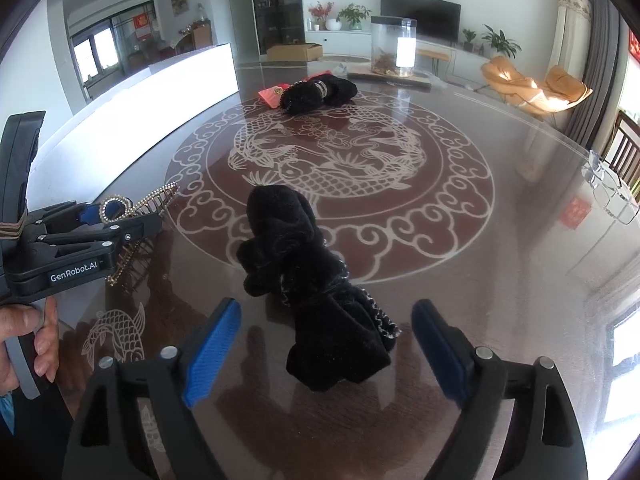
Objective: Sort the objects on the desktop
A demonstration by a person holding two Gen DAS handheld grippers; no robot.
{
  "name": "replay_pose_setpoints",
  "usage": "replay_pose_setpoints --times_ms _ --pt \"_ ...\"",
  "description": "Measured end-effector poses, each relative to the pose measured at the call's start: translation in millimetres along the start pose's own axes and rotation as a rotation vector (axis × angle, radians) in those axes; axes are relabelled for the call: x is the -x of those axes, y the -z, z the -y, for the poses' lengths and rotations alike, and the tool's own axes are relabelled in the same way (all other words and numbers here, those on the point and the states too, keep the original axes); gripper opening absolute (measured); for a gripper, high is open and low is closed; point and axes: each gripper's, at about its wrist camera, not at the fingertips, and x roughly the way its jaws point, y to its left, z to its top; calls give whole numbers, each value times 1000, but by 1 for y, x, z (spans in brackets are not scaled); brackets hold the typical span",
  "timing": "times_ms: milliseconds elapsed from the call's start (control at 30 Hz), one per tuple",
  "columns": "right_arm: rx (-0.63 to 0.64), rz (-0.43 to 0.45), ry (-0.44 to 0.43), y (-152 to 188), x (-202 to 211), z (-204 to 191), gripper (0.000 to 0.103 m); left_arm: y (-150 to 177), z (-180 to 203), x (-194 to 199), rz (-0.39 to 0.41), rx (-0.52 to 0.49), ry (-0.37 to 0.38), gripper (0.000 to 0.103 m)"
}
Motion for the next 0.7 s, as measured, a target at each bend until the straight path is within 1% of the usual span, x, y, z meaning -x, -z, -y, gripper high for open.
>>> replay_pose_setpoints --times_ms 67,100,200,267,333,433,600,633,700 --pt "9 -16 -6 1 -7 -5 88 0 0 0 -3 0 -6 70" --pt "17 -12 3 3 -8 -7 90 0 -1 -1 -4 2 -8 71" --pt "43 -21 21 3 -10 -12 91 -1 -3 -2 -13 14 -7 73" --pt "35 -25 21 3 -11 -11 93 -1 -5 -3 -19 22 -6 80" --pt "27 -29 29 3 -12 -9 96 -2 -5 -5 -25 21 -7 83" --pt "23 -33 35 2 -13 -9 99 -2 -5 -7 -42 19 -11 94" --pt "19 -37 40 1 -15 -8 101 -3 -6 -8 -50 24 -13 98" --pt "18 -38 40 1 -15 -8 101 -3 -6 -9 -57 25 -13 102" --pt "16 -39 42 1 -16 -7 102 -3 -6 -10 -60 26 -14 103"
